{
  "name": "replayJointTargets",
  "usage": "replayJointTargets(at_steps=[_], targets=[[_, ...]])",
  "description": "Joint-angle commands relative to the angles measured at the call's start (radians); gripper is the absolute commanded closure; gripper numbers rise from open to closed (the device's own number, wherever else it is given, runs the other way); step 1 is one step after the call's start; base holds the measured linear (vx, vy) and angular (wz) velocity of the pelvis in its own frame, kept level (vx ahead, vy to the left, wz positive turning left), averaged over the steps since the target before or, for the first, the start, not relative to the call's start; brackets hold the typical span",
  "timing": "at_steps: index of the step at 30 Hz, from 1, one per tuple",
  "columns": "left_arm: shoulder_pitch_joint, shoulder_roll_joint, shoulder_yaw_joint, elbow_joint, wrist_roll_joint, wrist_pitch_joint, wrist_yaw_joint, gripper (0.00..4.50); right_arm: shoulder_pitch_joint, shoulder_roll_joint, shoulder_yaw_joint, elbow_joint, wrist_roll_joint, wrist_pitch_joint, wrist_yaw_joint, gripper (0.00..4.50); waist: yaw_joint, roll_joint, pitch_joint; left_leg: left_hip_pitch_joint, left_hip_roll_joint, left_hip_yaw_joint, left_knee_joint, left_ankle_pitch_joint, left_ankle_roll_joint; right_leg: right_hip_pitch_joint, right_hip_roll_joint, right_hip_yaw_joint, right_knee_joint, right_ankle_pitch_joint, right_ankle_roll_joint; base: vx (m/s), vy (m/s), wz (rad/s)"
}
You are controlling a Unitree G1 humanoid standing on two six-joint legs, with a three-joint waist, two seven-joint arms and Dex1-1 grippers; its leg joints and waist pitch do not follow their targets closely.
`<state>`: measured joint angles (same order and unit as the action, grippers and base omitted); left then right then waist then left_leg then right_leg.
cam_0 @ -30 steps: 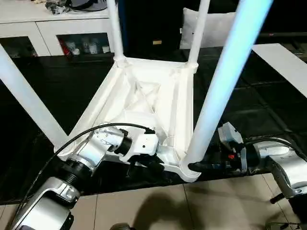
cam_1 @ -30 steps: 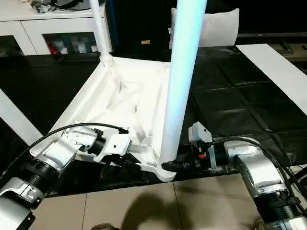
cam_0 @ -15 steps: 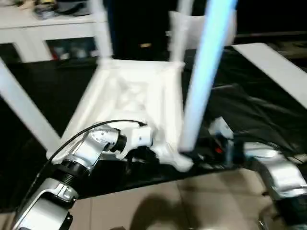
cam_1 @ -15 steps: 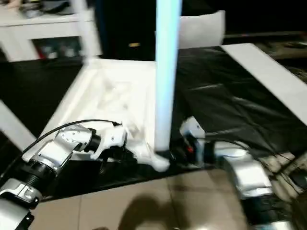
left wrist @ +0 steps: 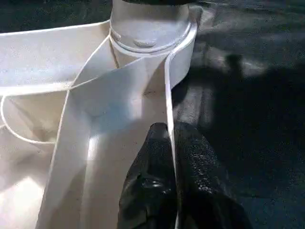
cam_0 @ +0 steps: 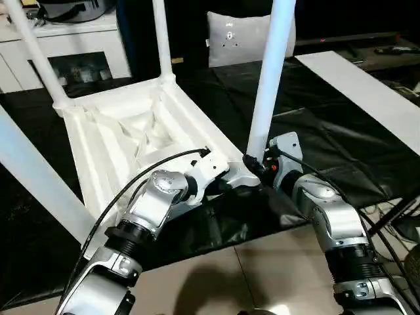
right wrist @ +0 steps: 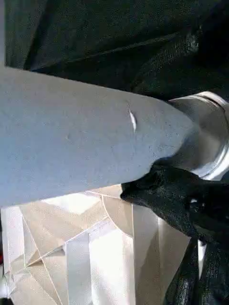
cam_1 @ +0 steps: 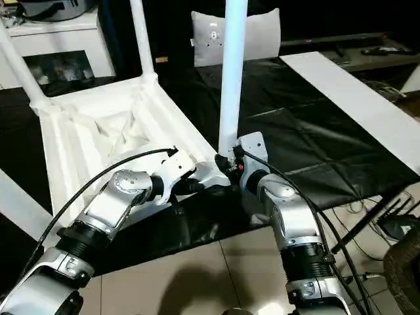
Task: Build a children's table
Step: Rotate leg to tighten
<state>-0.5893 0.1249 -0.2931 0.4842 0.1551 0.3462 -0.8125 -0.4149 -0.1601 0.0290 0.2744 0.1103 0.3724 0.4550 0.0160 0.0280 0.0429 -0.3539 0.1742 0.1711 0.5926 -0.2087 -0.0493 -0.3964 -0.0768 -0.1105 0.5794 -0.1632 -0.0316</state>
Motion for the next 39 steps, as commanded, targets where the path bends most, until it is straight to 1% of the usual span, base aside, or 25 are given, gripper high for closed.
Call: replayJointTargets(at_steps=[1, 3, 4, 5, 6, 8, 9, 11, 12, 13, 15, 16, 17, 19, 20, 22, 23, 27, 28, 31, 32, 33, 34, 37, 39], targets=[[-0.001, -0.027, -0.067, -0.048, -0.018, -0.024, -0.051, 4.50, 0.011, 0.001, 0.022, -0.002, 0.012, -0.035, 0.035, 1.90, 0.014, -0.010, -0.068, -0.013, 0.050, -0.020, -0.058, -0.064, 0.099, 0.066, -0.085, 0.061, -0.062, -0.196, -0.183, 0.000, 0.000, 0.00], [0.005, -0.007, -0.073, -0.040, -0.009, -0.052, -0.066, 4.50, 0.030, -0.027, 0.028, -0.022, 0.025, -0.055, 0.096, 1.87, 0.025, -0.005, -0.070, -0.012, 0.052, -0.019, -0.053, -0.031, 0.129, 0.062, -0.082, 0.060, -0.054, -0.124, -0.205, 0.000, 0.000, 0.00], [0.005, -0.007, -0.073, -0.040, -0.009, -0.052, -0.066, 4.50, 0.030, -0.027, 0.028, -0.022, 0.025, -0.055, 0.096, 1.78, 0.027, -0.007, -0.070, -0.010, 0.053, -0.017, -0.053, -0.030, 0.134, 0.060, -0.082, 0.060, -0.054, -0.117, -0.209, 0.000, 0.000, 0.00], [0.011, 0.018, -0.079, -0.029, -0.003, -0.089, -0.091, 4.50, 0.055, -0.069, 0.034, -0.044, 0.037, -0.074, 0.168, 1.50, 0.031, -0.005, -0.069, -0.011, 0.055, -0.018, -0.054, -0.032, 0.137, 0.061, -0.082, 0.060, -0.054, -0.117, -0.215, 0.000, 0.000, 0.00], [0.012, 0.024, -0.080, -0.026, -0.002, -0.097, -0.096, 4.50, 0.060, -0.077, 0.034, -0.048, 0.040, -0.077, 0.182, 1.50, 0.036, -0.005, -0.067, -0.009, 0.056, -0.016, -0.054, -0.048, 0.139, 0.060, -0.082, 0.060, -0.057, -0.133, -0.210, 0.000, 0.000, 0.00], [0.018, 0.052, -0.082, -0.009, -0.008, -0.140, -0.135, 4.50, 0.084, -0.134, 0.033, -0.067, 0.063, -0.100, 0.278, 1.39, 0.045, -0.007, -0.065, -0.008, 0.057, -0.017, -0.056, -0.074, 0.134, 0.062, -0.084, 0.059, -0.061, -0.170, -0.199, 0.000, 0.000, 0.00], [0.019, 0.068, -0.087, 0.004, -0.010, -0.183, -0.160, 4.50, 0.094, -0.164, 0.031, -0.071, 0.073, -0.117, 0.325, 1.39, 0.051, -0.006, -0.064, -0.006, 0.056, -0.016, -0.057, -0.096, 0.129, 0.060, -0.084, 0.059, -0.065, -0.203, -0.189, 0.000, 0.000, 0.00], [0.019, 0.094, -0.099, 0.019, -0.006, -0.230, -0.199, 4.50, 0.106, -0.199, 0.023, -0.077, 0.092, -0.132, 0.384, 1.02, 0.055, -0.009, -0.061, -0.004, 0.058, -0.015, -0.060, -0.120, 0.116, 0.058, -0.084, 0.060, -0.071, -0.245, -0.176, 0.000, 0.000, 0.00], [0.019, 0.094, -0.099, 0.019, -0.006, -0.230, -0.199, 4.50, 0.106, -0.199, 0.023, -0.077, 0.092, -0.132, 0.384, 1.03, 0.057, -0.010, -0.061, -0.001, 0.059, -0.016, -0.062, -0.132, 0.107, 0.058, -0.085, 0.061, -0.071, -0.263, -0.171, 0.000, 0.000, 0.00], [0.021, 0.111, -0.109, 0.022, -0.010, -0.265, -0.233, 4.50, 0.111, -0.223, 0.018, -0.079, 0.105, -0.139, 0.419, 1.03, 0.059, -0.011, -0.060, -0.002, 0.058, -0.017, -0.062, -0.135, 0.105, 0.058, -0.086, 0.060, -0.072, -0.270, -0.168, 0.000, 0.000, 0.00], [0.022, 0.148, -0.132, 0.020, -0.016, -0.305, -0.302, 4.50, 0.121, -0.272, 0.013, -0.083, 0.126, -0.148, 0.499, 0.76, 0.066, -0.010, -0.061, 0.001, 0.061, -0.017, -0.064, -0.139, 0.098, 0.057, -0.085, 0.061, -0.071, -0.277, -0.162, 0.000, 0.000, 0.00], [0.022, 0.148, -0.132, 0.020, -0.016, -0.305, -0.302, 4.50, 0.121, -0.272, 0.013, -0.083, 0.126, -0.148, 0.499, 0.63, 0.071, -0.009, -0.061, 0.003, 0.062, -0.017, -0.063, -0.136, 0.098, 0.056, -0.086, 0.062, -0.070, -0.274, -0.161, 0.000, 0.000, 0.00], [0.018, 0.176, -0.154, 0.024, -0.015, -0.345, -0.360, 4.50, 0.130, -0.316, 0.024, -0.098, 0.140, -0.137, 0.577, 0.63, 0.072, -0.008, -0.060, 0.004, 0.063, -0.016, -0.064, -0.135, 0.095, 0.053, -0.085, 0.063, -0.068, -0.264, -0.169, 0.000, 0.000, 0.00], [0.013, 0.198, -0.171, 0.035, -0.019, -0.393, -0.418, 4.50, 0.135, -0.356, 0.038, -0.106, 0.158, -0.128, 0.646, 0.54, 0.079, -0.009, -0.062, 0.003, 0.063, -0.016, -0.063, -0.134, 0.101, 0.057, -0.085, 0.063, -0.066, -0.249, -0.171, 0.000, 0.000, 0.00], [0.012, 0.208, -0.180, 0.037, -0.022, -0.418, -0.448, 4.50, 0.138, -0.374, 0.042, -0.113, 0.174, -0.111, 0.684, 0.54, 0.083, -0.007, -0.063, 0.002, 0.062, -0.016, -0.062, -0.130, 0.108, 0.059, -0.084, 0.061, -0.065, -0.242, -0.173, 0.000, 0.000, 0.00], [0.011, 0.222, -0.196, 0.034, -0.030, -0.445, -0.499, 4.50, 0.142, -0.397, 0.052, -0.128, 0.191, -0.098, 0.733, 0.54, 0.087, -0.007, -0.063, 0.001, 0.064, -0.015, -0.061, -0.123, 0.111, 0.058, -0.085, 0.062, -0.063, -0.231, -0.176, 0.000, 0.000, 0.00], [0.010, 0.228, -0.205, 0.034, -0.035, -0.456, -0.526, 4.50, 0.143, -0.408, 0.059, -0.130, 0.195, -0.100, 0.757, 0.71, 0.092, -0.009, -0.064, 0.000, 0.065, -0.014, -0.060, -0.115, 0.112, 0.058, -0.087, 0.062, -0.059, -0.223, -0.182, 0.000, 0.000, 0.00], [0.006, 0.230, -0.220, 0.033, -0.054, -0.476, -0.585, 4.50, 0.137, -0.420, 0.071, -0.123, 0.207, -0.102, 0.801, 1.01, 0.102, -0.007, -0.065, 0.004, 0.068, -0.014, -0.061, -0.116, 0.100, 0.054, -0.088, 0.061, -0.059, -0.235, -0.188, 0.000, 0.000, 0.00], [0.001, 0.231, -0.229, 0.035, -0.053, -0.489, -0.603, 4.50, 0.135, -0.425, 0.080, -0.125, 0.215, -0.093, 0.825, 1.12, 0.103, -0.014, -0.064, 0.003, 0.067, -0.013, -0.061, -0.118, 0.101, 0.055, -0.087, 0.061, -0.062, -0.241, -0.186, 0.000, 0.000, 0.00], [-0.011, 0.231, -0.243, 0.042, -0.047, -0.514, -0.634, 4.50, 0.135, -0.433, 0.101, -0.129, 0.223, -0.077, 0.866, 1.28, 0.107, -0.011, -0.065, 0.003, 0.068, -0.014, -0.061, -0.117, 0.098, 0.055, -0.089, 0.061, -0.061, -0.248, -0.182, 0.000, 0.000, 0.00], [-0.013, 0.230, -0.244, 0.043, -0.048, -0.516, -0.642, 4.50, 0.135, -0.434, 0.105, -0.128, 0.225, -0.074, 0.874, 1.45, 0.108, -0.012, -0.065, 0.003, 0.067, -0.014, -0.060, -0.117, 0.097, 0.056, -0.089, 0.062, -0.060, -0.250, -0.178, 0.000, 0.000, 0.00], [-0.015, 0.230, -0.246, 0.044, -0.048, -0.519, -0.650, 4.50, 0.135, -0.431, 0.110, -0.126, 0.228, -0.068, 0.881, 1.45, 0.110, -0.016, -0.065, 0.002, 0.067, -0.013, -0.061, -0.113, 0.097, 0.056, -0.089, 0.061, -0.061, -0.256, -0.175, 0.000, 0.000, 0.00], [-0.016, 0.230, -0.248, 0.045, -0.048, -0.520, -0.654, 4.50, 0.135, -0.429, 0.112, -0.126, 0.230, -0.064, 0.885, 1.62, 0.112, -0.015, -0.065, 0.002, 0.066, -0.014, -0.061, -0.110, 0.098, 0.056, -0.089, 0.061, -0.060, -0.258, -0.174, 0.000, 0.000, 0.00], [-0.018, 0.229, -0.251, 0.047, -0.050, -0.523, -0.662, 4.50, 0.132, -0.424, 0.119, -0.120, 0.233, -0.064, 0.893, 1.76, 0.115, -0.015, -0.065, 0.003, 0.066, -0.013, -0.060, -0.108, 0.094, 0.054, -0.088, 0.061, -0.062, -0.271, -0.167, 0.000, 0.000, 0.00], [-0.019, 0.227, -0.251, 0.049, -0.051, -0.523, -0.663, 4.50, 0.132, -0.422, 0.122, -0.119, 0.239, -0.060, 0.899, 2.03, 0.118, -0.014, -0.066, 0.003, 0.067, -0.014, -0.060, -0.104, 0.091, 0.054, -0.088, 0.061, -0.061, -0.266, -0.166, 0.000, 0.000, 0.00]])
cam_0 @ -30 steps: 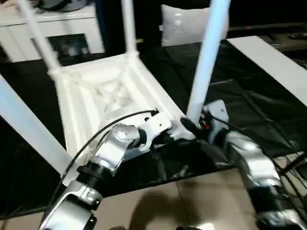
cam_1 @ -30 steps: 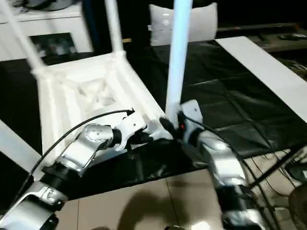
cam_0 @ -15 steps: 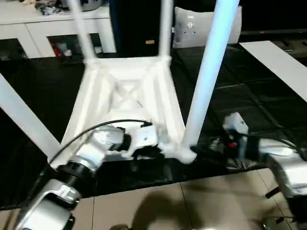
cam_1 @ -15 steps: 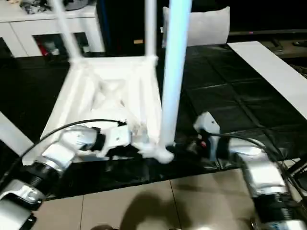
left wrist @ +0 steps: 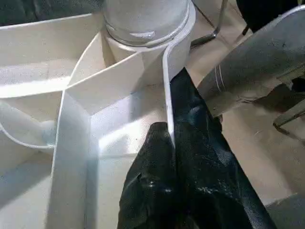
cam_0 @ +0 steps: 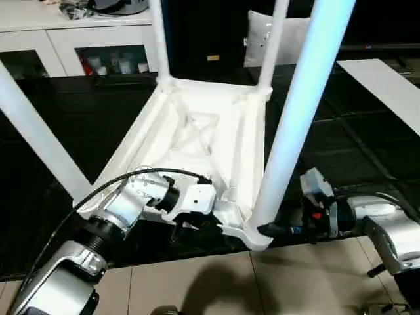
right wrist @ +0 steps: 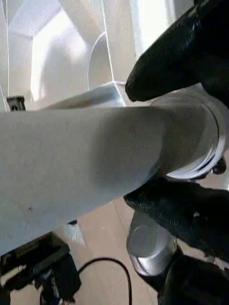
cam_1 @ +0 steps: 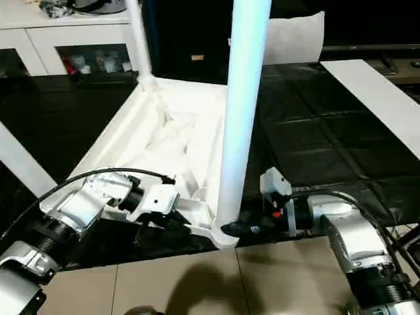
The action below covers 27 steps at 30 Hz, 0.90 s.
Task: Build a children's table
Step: Rotate leg to tighten
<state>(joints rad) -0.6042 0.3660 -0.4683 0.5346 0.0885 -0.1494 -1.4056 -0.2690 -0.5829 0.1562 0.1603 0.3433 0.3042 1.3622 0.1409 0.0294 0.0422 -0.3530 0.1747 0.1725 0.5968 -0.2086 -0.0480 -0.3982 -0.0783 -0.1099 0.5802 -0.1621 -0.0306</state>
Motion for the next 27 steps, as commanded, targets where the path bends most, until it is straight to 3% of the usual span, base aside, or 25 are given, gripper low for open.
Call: replayJointTargets(at_steps=[1, 7, 10, 13, 15, 19, 20, 21, 22, 24, 27], targets=[[-0.003, -0.016, -0.076, -0.001, 0.016, -0.028, -0.070, 4.50, -0.013, 0.004, -0.001, -0.008, 0.007, 0.010, -0.008, 2.10, -0.007, -0.016, -0.065, 0.002, 0.066, -0.015, -0.064, -0.103, 0.089, 0.056, -0.086, 0.060, -0.061, -0.265, -0.166, 0.000, 0.000, 0.00], [0.001, -0.027, -0.061, 0.009, 0.010, -0.007, -0.050, 4.50, 0.000, 0.013, 0.007, -0.031, 0.020, 0.030, 0.001, 2.46, -0.007, -0.018, -0.065, 0.002, 0.065, -0.015, -0.065, -0.106, 0.086, 0.057, -0.086, 0.059, -0.063, -0.281, -0.157, 0.000, 0.000, 0.00], [0.007, -0.041, -0.033, 0.005, -0.009, 0.059, -0.022, 4.50, 0.011, 0.031, -0.012, -0.044, 0.041, 0.039, -0.033, 2.52, -0.007, -0.017, -0.064, 0.002, 0.065, -0.014, -0.065, -0.105, 0.084, 0.057, -0.088, 0.060, -0.064, -0.280, -0.160, 0.000, 0.000, 0.00], [0.009, -0.059, 0.000, -0.010, -0.024, 0.140, 0.031, 4.50, 0.016, 0.066, -0.029, -0.046, 0.019, 0.043, -0.131, 2.52, -0.009, -0.016, -0.060, 0.002, 0.063, -0.016, -0.069, -0.127, 0.073, 0.056, -0.087, 0.058, -0.072, -0.334, -0.146, 0.000, 0.000, 0.00], [0.010, -0.078, 0.020, -0.017, -0.027, 0.187, 0.086, 4.50, 0.008, 0.105, -0.038, -0.040, -0.019, 0.054, -0.241, 2.53, -0.016, -0.013, -0.055, 0.008, 0.058, -0.016, -0.072, -0.169, 0.053, 0.052, -0.087, 0.055, -0.087, -0.437, -0.115, 0.000, 0.000, 0.00], [0.029, -0.127, 0.040, -0.055, -0.016, 0.301, 0.191, 4.50, -0.030, 0.210, -0.074, -0.014, -0.059, 0.096, -0.457, 2.55, -0.053, -0.014, -0.048, 0.007, 0.048, -0.025, -0.076, -0.232, 0.014, 0.054, -0.087, 0.040, -0.106, -0.576, -0.061, 0.000, 0.000, 0.00], [0.033, -0.147, 0.046, -0.064, -0.009, 0.332, 0.227, 4.50, -0.041, 0.235, -0.078, -0.007, -0.078, 0.102, -0.509, 2.56, -0.068, -0.015, -0.049, 0.000, 0.047, -0.028, -0.077, -0.235, 0.012, 0.060, -0.087, 0.036, -0.108, -0.582, -0.047, 0.000, 0.000, 0.00], [0.034, -0.164, 0.053, -0.069, -0.002, 0.355, 0.259, 4.50, -0.050, 0.256, -0.082, 0.000, -0.094, 0.105, -0.556, 2.56, -0.081, -0.013, -0.049, 0.002, 0.047, -0.028, -0.075, -0.245, 0.016, 0.055, -0.085, 0.036, -0.112, -0.575, -0.046, 0.000, 0.000, 0.00], [0.035, -0.184, 0.060, -0.073, 0.004, 0.377, 0.294, 4.50, -0.061, 0.281, -0.089, 0.010, -0.109, 0.107, -0.609, 2.56, -0.081, -0.013, -0.049, 0.002, 0.047, -0.028, -0.075, -0.245, 0.016, 0.055, -0.085, 0.036, -0.112, -0.575, -0.046, 0.000, 0.000, 0.00], [0.029, -0.240, 0.078, -0.076, 0.018, 0.436, 0.397, 4.50, -0.095, 0.357, -0.113, 0.048, -0.146, 0.118, -0.774, 2.56, -0.106, -0.016, -0.050, -0.001, 0.041, -0.028, -0.070, -0.239, 0.027, 0.052, -0.084, 0.035, -0.112, -0.560, -0.063, 0.000, 0.000, 0.00], [0.016, -0.290, 0.098, -0.072, 0.030, 0.484, 0.495, 4.50, -0.121, 0.421, -0.127, 0.085, -0.186, 0.121, -0.903, 2.57, -0.115, -0.015, -0.055, -0.004, 0.040, -0.024, -0.068, -0.194, 0.042, 0.053, -0.081, 0.040, -0.106, -0.505, -0.076, 0.000, 0.000, 0.00]])
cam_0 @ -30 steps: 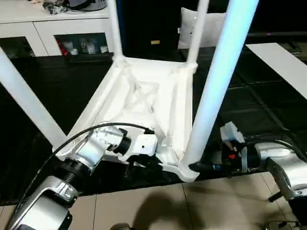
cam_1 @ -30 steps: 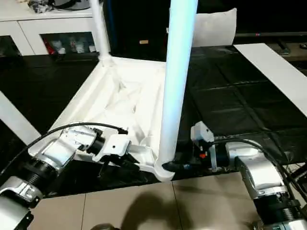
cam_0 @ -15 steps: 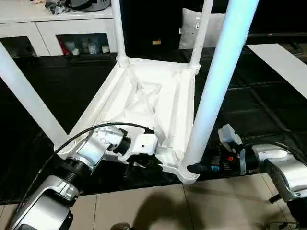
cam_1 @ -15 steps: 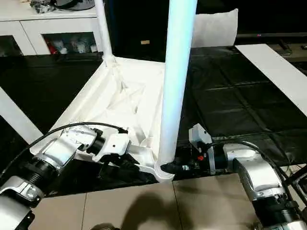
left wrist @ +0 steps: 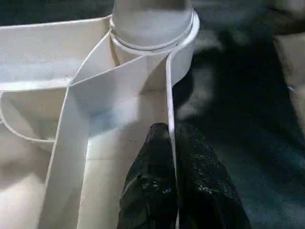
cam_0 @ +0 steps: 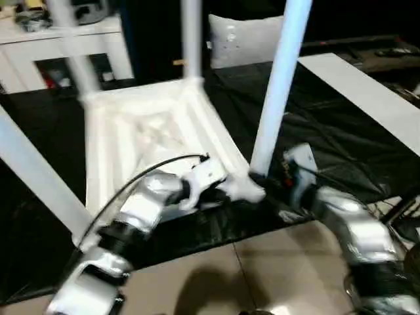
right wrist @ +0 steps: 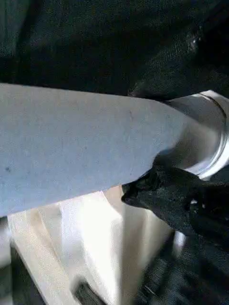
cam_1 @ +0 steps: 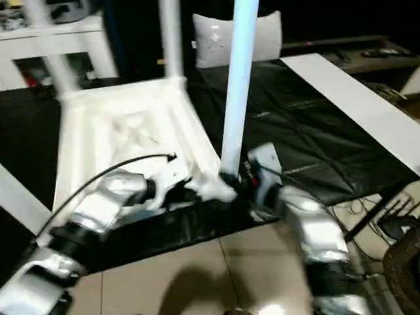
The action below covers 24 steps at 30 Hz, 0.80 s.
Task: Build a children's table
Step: Rotate leg to tighten
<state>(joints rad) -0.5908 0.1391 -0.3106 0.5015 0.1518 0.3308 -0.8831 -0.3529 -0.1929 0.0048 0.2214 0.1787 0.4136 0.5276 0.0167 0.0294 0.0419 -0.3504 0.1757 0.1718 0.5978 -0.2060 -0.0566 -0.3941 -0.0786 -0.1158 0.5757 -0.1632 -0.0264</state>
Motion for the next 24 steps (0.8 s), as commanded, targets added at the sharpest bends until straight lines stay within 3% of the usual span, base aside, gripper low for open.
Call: replayJointTargets(at_steps=[1, 2, 4, 5, 6, 9, 11, 16, 19, 24], targets=[[-0.003, -0.080, -0.051, -0.037, -0.032, 0.019, 0.004, 4.50, -0.044, 0.051, 0.022, 0.036, -0.032, 0.010, -0.100, 2.57, 0.011, -0.014, -0.055, -0.006, 0.039, -0.022, -0.068, -0.188, 0.054, 0.048, -0.081, 0.046, -0.101, -0.488, -0.086, 0.000, 0.000, 0.00], [-0.012, -0.094, -0.046, -0.028, -0.025, 0.024, 0.029, 4.50, -0.049, 0.068, 0.022, 0.055, -0.039, -0.005, -0.121, 2.57, 0.012, -0.026, -0.059, -0.010, 0.039, -0.021, -0.067, -0.161, 0.065, 0.051, -0.082, 0.049, -0.094, -0.453, -0.095, 0.000, 0.000, 0.00], [-0.016, -0.094, -0.050, -0.023, -0.013, 0.020, 0.035, 4.50, -0.051, 0.075, 0.018, 0.068, -0.038, -0.018, -0.129, 2.57, 0.015, -0.019, -0.062, -0.012, 0.043, -0.021, -0.067, -0.126, 0.080, 0.052, -0.080, 0.053, -0.085, -0.384, -0.114, 0.000, 0.000, 0.00], [-0.017, -0.090, -0.053, -0.022, -0.008, 0.017, 0.036, 4.50, -0.052, 0.075, 0.013, 0.073, -0.042, -0.030, -0.131, 2.02, 0.017, -0.019, -0.064, -0.013, 0.045, -0.019, -0.066, -0.108, 0.091, 0.052, -0.080, 0.055, -0.079, -0.331, -0.128, 0.000, 0.000, 0.00], [-0.016, -0.083, -0.056, -0.021, -0.005, 0.013, 0.031, 4.50, -0.050, 0.073, 0.006, 0.072, -0.033, -0.036, -0.120, 2.02, 0.019, -0.019, -0.064, -0.013, 0.046, -0.018, -0.066, -0.093, 0.101, 0.054, -0.079, 0.056, -0.074, -0.289, -0.144, 0.000, 0.000, 0.00], [-0.008, -0.064, -0.060, -0.023, 0.002, 0.000, 0.021, 4.50, -0.041, 0.058, -0.007, 0.059, -0.007, -0.062, -0.073, 1.78, 0.030, -0.017, -0.067, -0.012, 0.049, -0.016, -0.063, -0.061, 0.117, 0.057, -0.082, 0.060, -0.064, -0.214, -0.178, 0.000, 0.000, 0.00], [0.004, -0.039, -0.065, -0.015, 0.005, -0.025, 0.005, 4.50, -0.017, 0.019, -0.024, 0.042, 0.023, -0.095, 0.002, 1.55, 0.040, -0.015, -0.068, -0.011, 0.052, -0.016, -0.063, -0.054, 0.126, 0.057, -0.082, 0.060, -0.060, -0.195, -0.182, 0.000, 0.000, 0.00], [0.011, -0.007, -0.076, 0.002, 0.008, -0.072, -0.021, 4.50, 0.014, -0.044, -0.022, 0.025, 0.045, -0.125, 0.106, 1.12, 0.059, -0.014, -0.063, -0.007, 0.056, -0.015, -0.067, -0.093, 0.118, 0.056, -0.083, 0.060, -0.066, -0.234, -0.172, 0.000, 0.000, 0.00], [0.009, 0.028, -0.085, 0.023, 0.002, -0.131, -0.078, 4.50, 0.037, -0.117, -0.016, 0.008, 0.058, -0.153, 0.216, 0.89, 0.064, -0.016, -0.060, -0.004, 0.054, -0.015, -0.069, -0.127, 0.105, 0.056, -0.083, 0.059, -0.076, -0.304, -0.143, 0.000, 0.000, 0.00], [0.003, 0.115, -0.136, 0.040, -0.008, -0.274, -0.260, 4.50, 0.067, -0.265, 0.033, -0.016, 0.073, -0.186, 0.464, 0.58, 0.075, -0.016, -0.058, -0.001, 0.055, -0.016, -0.071, -0.156, 0.106, 0.055, -0.083, 0.059, -0.079, -0.341, -0.127, 0.000, 0.000, 0.00]])
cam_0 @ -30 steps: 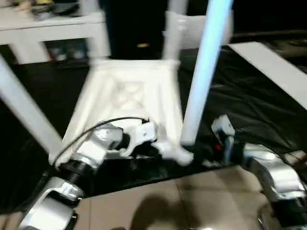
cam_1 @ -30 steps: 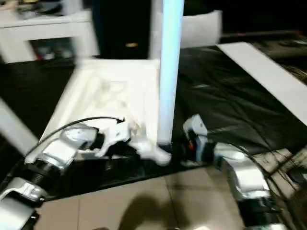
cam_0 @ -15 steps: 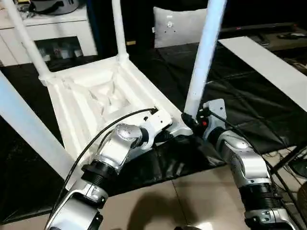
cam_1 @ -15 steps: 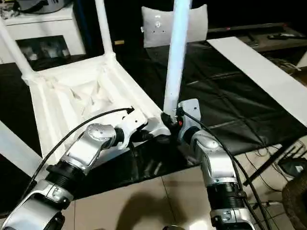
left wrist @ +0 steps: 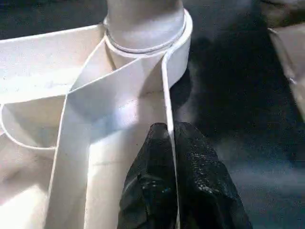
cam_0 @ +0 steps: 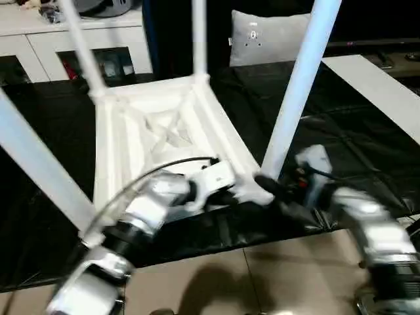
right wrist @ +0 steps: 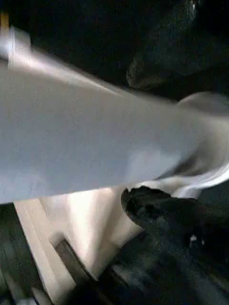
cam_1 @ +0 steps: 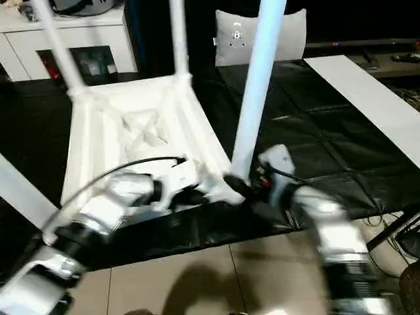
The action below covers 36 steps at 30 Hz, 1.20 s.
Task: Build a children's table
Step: Rotate leg to tighten
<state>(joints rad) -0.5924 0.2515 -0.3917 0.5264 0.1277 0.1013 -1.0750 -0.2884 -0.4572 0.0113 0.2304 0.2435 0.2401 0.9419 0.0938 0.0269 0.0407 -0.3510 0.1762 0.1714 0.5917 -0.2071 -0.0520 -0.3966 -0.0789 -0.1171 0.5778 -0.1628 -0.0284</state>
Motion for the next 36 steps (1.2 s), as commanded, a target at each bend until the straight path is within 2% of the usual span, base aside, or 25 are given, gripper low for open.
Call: replayJointTargets(at_steps=[1, 6, 10, 14, 19, 20, 21, 26, 27, 32, 35, 36], targets=[[0.001, 0.020, -0.068, 0.018, 0.016, -0.071, -0.102, 4.50, 0.007, -0.034, 0.045, -0.032, 0.009, -0.018, 0.109, 0.58, -0.001, -0.013, -0.057, 0.000, 0.055, -0.015, -0.065, -0.156, 0.100, 0.058, -0.084, 0.061, -0.081, -0.342, -0.129, 0.000, 0.000, 0.00], [-0.012, 0.074, -0.116, 0.027, 0.026, -0.142, -0.216, 4.50, -0.005, -0.090, 0.068, -0.018, 0.035, -0.014, 0.244, 0.58, 0.008, -0.014, -0.061, -0.001, 0.061, -0.016, -0.062, -0.128, 0.108, 0.058, -0.085, 0.060, -0.070, -0.287, -0.157, 0.000, 0.000, 0.00], [-0.012, 0.091, -0.131, 0.015, 0.001, -0.170, -0.299, 4.50, -0.018, -0.105, 0.082, -0.005, 0.056, -0.026, 0.310, 1.03, 0.022, -0.016, -0.065, 0.000, 0.063, -0.013, -0.059, -0.104, 0.114, 0.058, -0.087, 0.062, -0.060, -0.239, -0.184, 0.000, 0.000, 0.00], [-0.011, 0.106, -0.153, 0.001, -0.014, -0.208, -0.375, 4.50, -0.018, -0.117, 0.116, -0.016, 0.080, 0.005, 0.406, 1.39, 0.027, -0.017, -0.064, -0.001, 0.064, -0.014, -0.060, -0.108, 0.116, 0.058, -0.087, 0.061, -0.060, -0.248, -0.180, 0.000, 0.000, 0.00], [-0.016, 0.108, -0.153, 0.012, -0.010, -0.224, -0.385, 4.50, -0.017, -0.118, 0.134, -0.012, 0.090, 0.021, 0.441, 1.81, 0.033, -0.018, -0.063, -0.001, 0.065, -0.014, -0.061, -0.115, 0.104, 0.056, -0.087, 0.061, -0.064, -0.285, -0.166, 0.000, 0.000, 0.00], [-0.017, 0.108, -0.151, 0.018, -0.010, -0.231, -0.389, 4.50, -0.020, -0.114, 0.140, -0.007, 0.089, 0.021, 0.449, 1.90, 0.036, -0.014, -0.063, 0.001, 0.065, -0.014, -0.061, -0.118, 0.099, 0.055, -0.088, 0.061, -0.065, -0.294, -0.163, 0.000, 0.000, 0.00], [-0.018, 0.108, -0.151, 0.021, -0.010, -0.233, -0.390, 4.50, -0.022, -0.110, 0.143, -0.008, 0.091, 0.025, 0.451, 1.95, 0.037, -0.017, -0.063, 0.002, 0.064, -0.013, -0.061, -0.117, 0.096, 0.055, -0.086, 0.061, -0.065, -0.289, -0.162, 0.000, 0.000, 0.00], [-0.022, 0.107, -0.147, 0.037, -0.009, -0.241, -0.390, 4.50, -0.027, -0.100, 0.150, -0.006, 0.096, 0.033, 0.459, 2.35, 0.041, -0.018, -0.064, 0.000, 0.064, -0.014, -0.061, -0.108, 0.092, 0.057, -0.087, 0.061, -0.063, -0.286, -0.159, 0.000, 0.000, 0.00], [-0.022, 0.106, -0.145, 0.040, -0.010, -0.239, -0.388, 4.50, -0.024, -0.098, 0.153, -0.014, 0.100, 0.040, 0.461, 2.39, 0.041, -0.020, -0.064, 0.000, 0.063, -0.013, -0.061, -0.106, 0.092, 0.057, -0.087, 0.061, -0.063, -0.285, -0.157, 0.000, 0.000, 0.00], [-0.015, 0.096, -0.122, 0.032, -0.030, -0.187, -0.367, 4.50, 0.002, -0.080, 0.141, -0.036, 0.116, 0.046, 0.441, 2.49, 0.042, -0.016, -0.064, 0.001, 0.063, -0.013, -0.061, -0.111, 0.088, 0.056, -0.087, 0.060, -0.065, -0.298, -0.155, 0.000, 0.000, 0.00], [-0.004, 0.084, -0.084, -0.010, -0.050, -0.075, -0.312, 4.50, 0.019, -0.040, 0.113, -0.057, 0.099, 0.078, 0.308, 2.51, 0.039, -0.013, -0.061, 0.001, 0.065, -0.015, -0.066, -0.122, 0.072, 0.056, -0.088, 0.061, -0.068, -0.318, -0.149, 0.000, 0.000, 0.00], [0.002, 0.078, -0.071, -0.031, -0.058, -0.034, -0.291, 4.50, 0.020, -0.019, 0.103, -0.060, 0.089, 0.085, 0.251, 2.51, 0.035, -0.011, -0.058, 0.001, 0.061, -0.016, -0.067, -0.142, 0.063, 0.057, -0.088, 0.057, -0.074, -0.364, -0.138, 0.000, 0.000, 0.00]])
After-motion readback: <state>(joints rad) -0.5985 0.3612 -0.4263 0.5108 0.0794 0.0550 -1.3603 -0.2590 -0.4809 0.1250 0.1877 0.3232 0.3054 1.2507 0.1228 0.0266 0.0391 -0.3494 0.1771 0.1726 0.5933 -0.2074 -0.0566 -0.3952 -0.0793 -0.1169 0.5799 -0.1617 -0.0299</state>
